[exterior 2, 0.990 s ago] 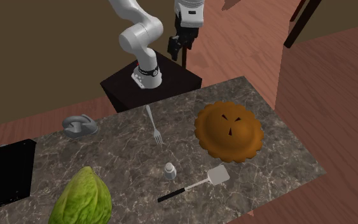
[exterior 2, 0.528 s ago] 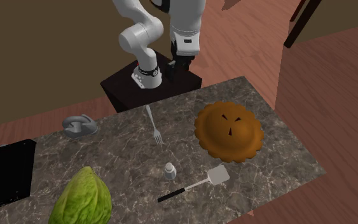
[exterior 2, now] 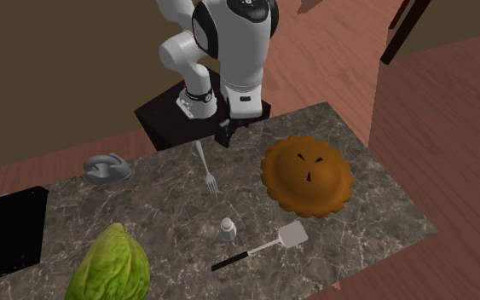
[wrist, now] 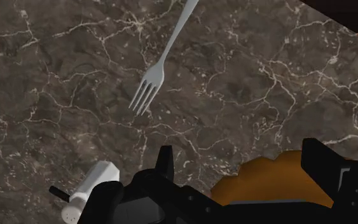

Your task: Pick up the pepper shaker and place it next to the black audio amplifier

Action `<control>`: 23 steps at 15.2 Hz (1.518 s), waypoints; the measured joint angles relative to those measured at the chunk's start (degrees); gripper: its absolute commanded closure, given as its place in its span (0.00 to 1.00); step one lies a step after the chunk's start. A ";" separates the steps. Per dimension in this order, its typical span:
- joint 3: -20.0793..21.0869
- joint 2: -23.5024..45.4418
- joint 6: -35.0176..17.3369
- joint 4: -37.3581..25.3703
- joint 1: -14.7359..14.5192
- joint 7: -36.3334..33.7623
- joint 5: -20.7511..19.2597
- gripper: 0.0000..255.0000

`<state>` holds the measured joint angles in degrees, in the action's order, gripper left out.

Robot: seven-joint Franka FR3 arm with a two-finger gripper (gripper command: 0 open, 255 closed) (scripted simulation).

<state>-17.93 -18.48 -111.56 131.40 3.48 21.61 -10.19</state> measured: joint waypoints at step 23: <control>-6.43 38.80 -16.21 -26.68 7.54 23.53 16.14 0.00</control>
<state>-24.36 20.32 -127.77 104.72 11.02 45.14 5.95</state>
